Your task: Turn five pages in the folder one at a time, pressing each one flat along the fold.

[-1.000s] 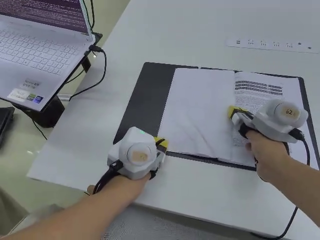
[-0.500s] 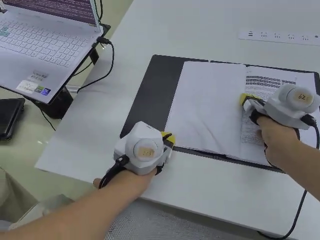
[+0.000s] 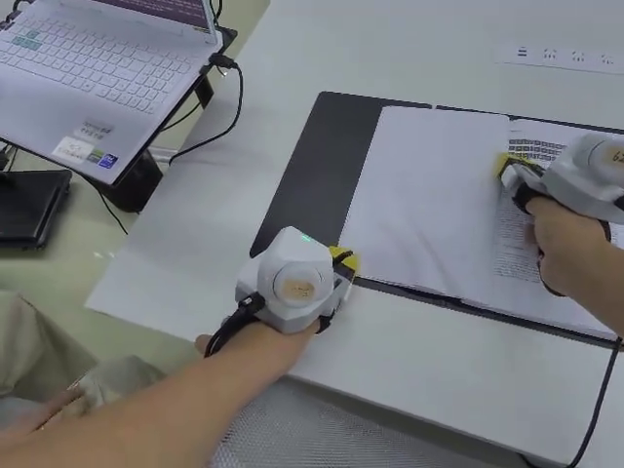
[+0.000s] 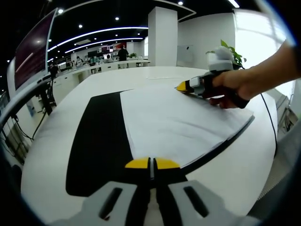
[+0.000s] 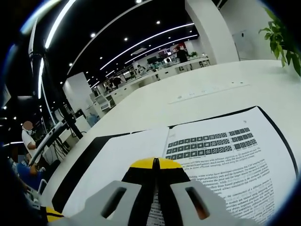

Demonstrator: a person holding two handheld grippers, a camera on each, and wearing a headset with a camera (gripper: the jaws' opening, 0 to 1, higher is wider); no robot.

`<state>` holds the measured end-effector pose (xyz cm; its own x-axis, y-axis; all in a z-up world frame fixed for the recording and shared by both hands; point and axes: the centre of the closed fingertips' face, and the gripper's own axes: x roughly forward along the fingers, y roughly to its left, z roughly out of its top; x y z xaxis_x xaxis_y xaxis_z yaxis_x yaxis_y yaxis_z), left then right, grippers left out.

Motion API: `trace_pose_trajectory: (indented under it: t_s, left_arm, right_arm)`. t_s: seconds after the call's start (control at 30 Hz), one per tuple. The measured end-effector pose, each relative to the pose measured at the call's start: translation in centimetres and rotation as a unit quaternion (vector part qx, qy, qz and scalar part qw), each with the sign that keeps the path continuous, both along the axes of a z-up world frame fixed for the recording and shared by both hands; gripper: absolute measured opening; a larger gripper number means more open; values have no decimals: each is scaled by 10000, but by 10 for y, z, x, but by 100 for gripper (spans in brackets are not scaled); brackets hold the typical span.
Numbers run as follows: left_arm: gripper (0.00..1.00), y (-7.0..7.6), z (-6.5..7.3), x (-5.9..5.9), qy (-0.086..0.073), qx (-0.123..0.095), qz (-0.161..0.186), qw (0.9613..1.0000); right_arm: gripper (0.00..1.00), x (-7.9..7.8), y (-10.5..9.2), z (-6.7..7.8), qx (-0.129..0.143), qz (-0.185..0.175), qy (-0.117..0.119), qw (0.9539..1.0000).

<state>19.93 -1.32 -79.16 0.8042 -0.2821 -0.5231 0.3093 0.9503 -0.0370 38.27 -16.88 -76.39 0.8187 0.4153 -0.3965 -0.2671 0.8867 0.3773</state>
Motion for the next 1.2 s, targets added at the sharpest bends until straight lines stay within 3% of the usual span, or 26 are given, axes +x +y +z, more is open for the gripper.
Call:
trace_pose_trajectory:
  t_s: [0.3,0.33,0.63,0.8,1.07,1.2]
  left_arm:
    - [1,0,1,-1,-12,-1,4,10000]
    - [1,0,1,-1,-13,1,3,10000]
    - [1,0,1,-1,-20,-7,8,10000]
    - [1,0,1,-1,-23,-17,16,10000]
    - [1,1,0,-1,-18,-33,31,10000]
    - [1,1,0,-1,-20,-31,34,10000]
  right_arm:
    - [0,16,2,4,-149,38,-56,9999]
    - [0,25,0,-1,-151,33,-50,9999]
    - [0,56,-3,-9,-309,62,-117,9994]
    - [0,80,-4,-15,-567,165,-145,9981]
    - [0,81,-3,-20,-539,143,-117,9984]
    - [0,71,-3,-20,-541,194,-138,9982]
